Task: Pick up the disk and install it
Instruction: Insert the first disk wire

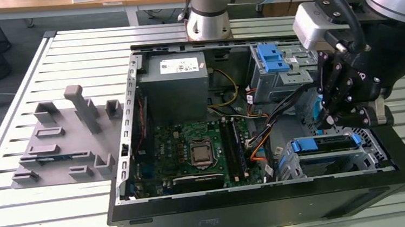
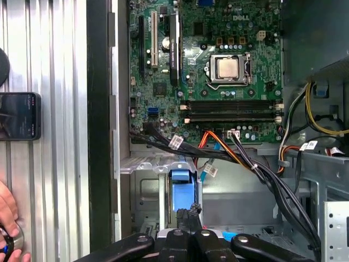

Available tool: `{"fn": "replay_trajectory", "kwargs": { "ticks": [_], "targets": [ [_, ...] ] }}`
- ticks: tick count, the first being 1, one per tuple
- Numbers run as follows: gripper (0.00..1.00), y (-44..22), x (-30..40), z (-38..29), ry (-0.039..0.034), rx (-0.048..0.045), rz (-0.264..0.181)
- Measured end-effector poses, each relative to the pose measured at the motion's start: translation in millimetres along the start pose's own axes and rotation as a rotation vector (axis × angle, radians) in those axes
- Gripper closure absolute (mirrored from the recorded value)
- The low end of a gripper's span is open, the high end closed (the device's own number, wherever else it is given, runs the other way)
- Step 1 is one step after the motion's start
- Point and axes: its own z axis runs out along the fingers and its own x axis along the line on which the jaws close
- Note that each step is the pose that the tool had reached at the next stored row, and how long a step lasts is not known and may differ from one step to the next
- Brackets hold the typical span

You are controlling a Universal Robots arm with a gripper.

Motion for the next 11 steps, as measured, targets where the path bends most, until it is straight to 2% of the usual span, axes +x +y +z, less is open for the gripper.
{"fn": "replay_trajectory", "kwargs": {
  "ticks": [4,11],
  "targets": [
    [0.89,-10.9,-0.6,0.3,-0.0001,0.0000,0.000],
    [0.89,-11.6,-0.6,0.5,0.0000,0.0001,0.000]
  ]
}}
